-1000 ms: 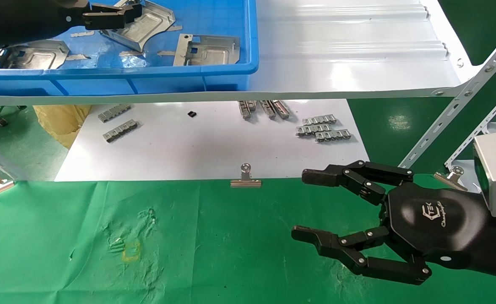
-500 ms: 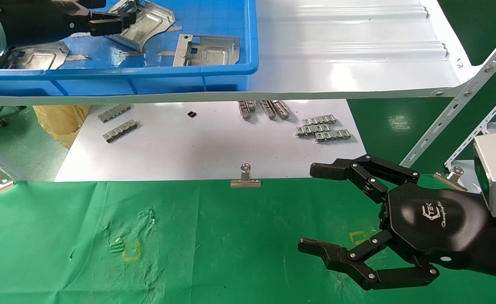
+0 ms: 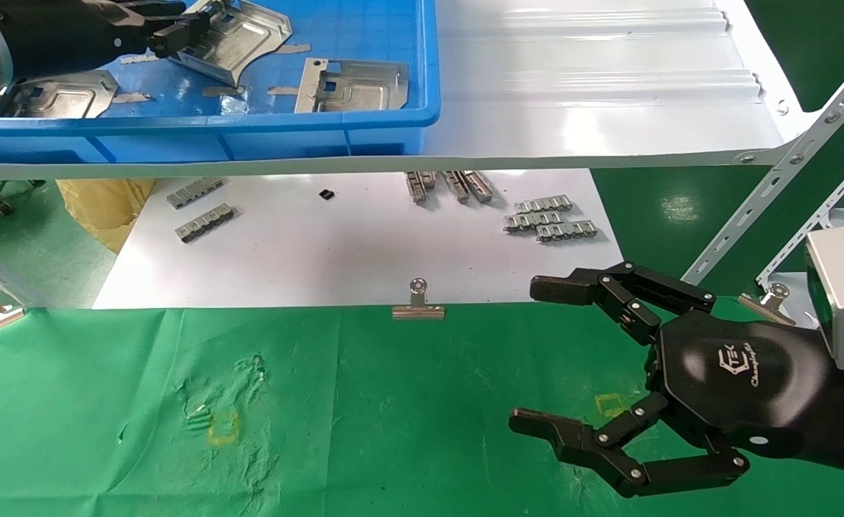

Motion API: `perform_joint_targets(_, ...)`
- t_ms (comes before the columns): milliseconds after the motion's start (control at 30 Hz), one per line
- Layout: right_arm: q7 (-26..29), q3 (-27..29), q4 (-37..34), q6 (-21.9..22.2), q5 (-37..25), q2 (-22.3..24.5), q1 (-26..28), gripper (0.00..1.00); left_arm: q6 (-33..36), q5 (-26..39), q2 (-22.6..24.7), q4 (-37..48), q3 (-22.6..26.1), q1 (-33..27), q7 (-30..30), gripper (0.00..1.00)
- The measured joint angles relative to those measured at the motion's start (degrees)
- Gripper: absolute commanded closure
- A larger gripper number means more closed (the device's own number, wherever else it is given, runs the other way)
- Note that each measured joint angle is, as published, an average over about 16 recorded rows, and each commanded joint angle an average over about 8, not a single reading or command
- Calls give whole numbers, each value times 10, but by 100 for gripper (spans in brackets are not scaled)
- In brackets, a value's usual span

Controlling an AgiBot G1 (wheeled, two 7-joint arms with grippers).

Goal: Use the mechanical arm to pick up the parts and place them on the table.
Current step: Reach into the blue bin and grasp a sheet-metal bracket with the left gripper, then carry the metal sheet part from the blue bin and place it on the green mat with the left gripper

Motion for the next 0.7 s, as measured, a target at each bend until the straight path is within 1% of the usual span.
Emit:
perform_joint_targets(167, 0, 0, 0, 0, 0, 0, 0, 0, 14, -10, -4, -3, -7, 0, 5, 100)
perform_joint_targets(333, 0, 0, 0, 0, 0, 0, 0, 0, 65, -30, -16, -17, -20, -1, 19, 100)
perform_joint_targets(467, 0, 0, 0, 0, 0, 0, 0, 0, 140, -49, -30, -34, -31, -2, 37, 100)
perform_joint_targets(700, 0, 0, 0, 0, 0, 0, 0, 0, 305, -77, -56, -70, -43, 5, 82, 100)
